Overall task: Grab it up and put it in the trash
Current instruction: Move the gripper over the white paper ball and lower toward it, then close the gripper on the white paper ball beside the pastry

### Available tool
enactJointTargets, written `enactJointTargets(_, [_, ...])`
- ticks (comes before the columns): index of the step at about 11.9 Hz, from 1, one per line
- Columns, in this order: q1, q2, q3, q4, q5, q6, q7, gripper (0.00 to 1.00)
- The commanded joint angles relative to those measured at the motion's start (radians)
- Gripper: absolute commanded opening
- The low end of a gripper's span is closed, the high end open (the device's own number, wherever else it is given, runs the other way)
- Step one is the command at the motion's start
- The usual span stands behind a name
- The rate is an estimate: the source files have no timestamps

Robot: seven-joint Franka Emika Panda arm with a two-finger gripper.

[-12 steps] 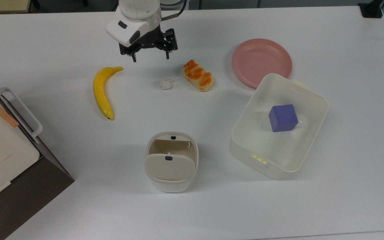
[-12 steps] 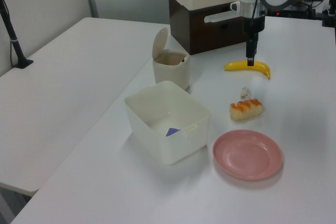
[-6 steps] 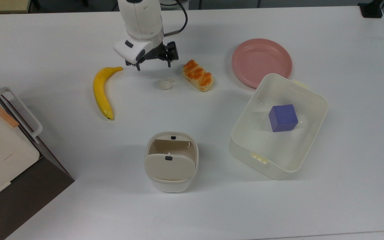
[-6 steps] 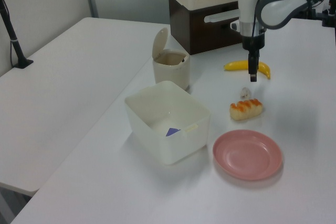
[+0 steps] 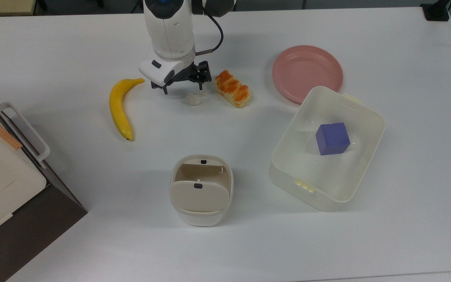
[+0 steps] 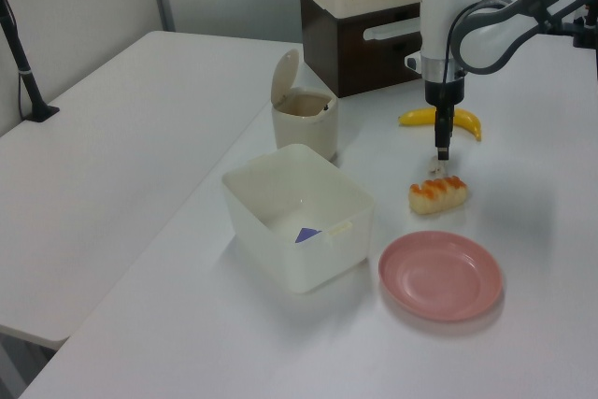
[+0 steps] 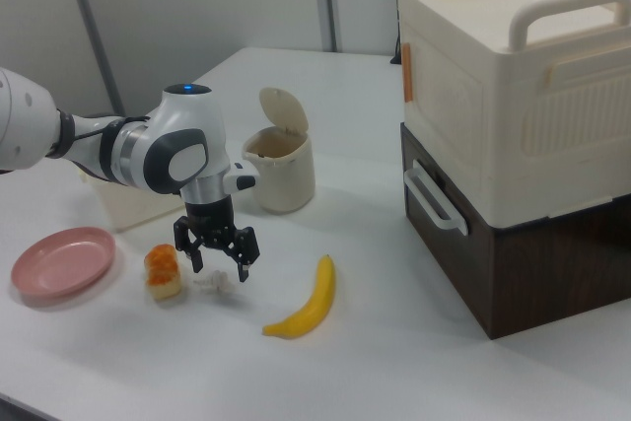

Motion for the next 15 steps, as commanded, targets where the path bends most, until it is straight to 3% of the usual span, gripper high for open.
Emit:
enactJointTargets(1, [0.041,-0.010,-0.005,-0.039,0.012,0.036,-0.017,1.00])
enactJointTargets(11, [0.044,0.038,-0.003,-0.035,0.012,0.095,-0.017,0.99])
enactJointTargets(13, [0.044,0.049,-0.003,-0.035,0.012,0.095,-0.019,0.93])
enactJointTargets(15, [0.045,0.052,-0.003,-0.035,0.012,0.093,-0.017,0.78])
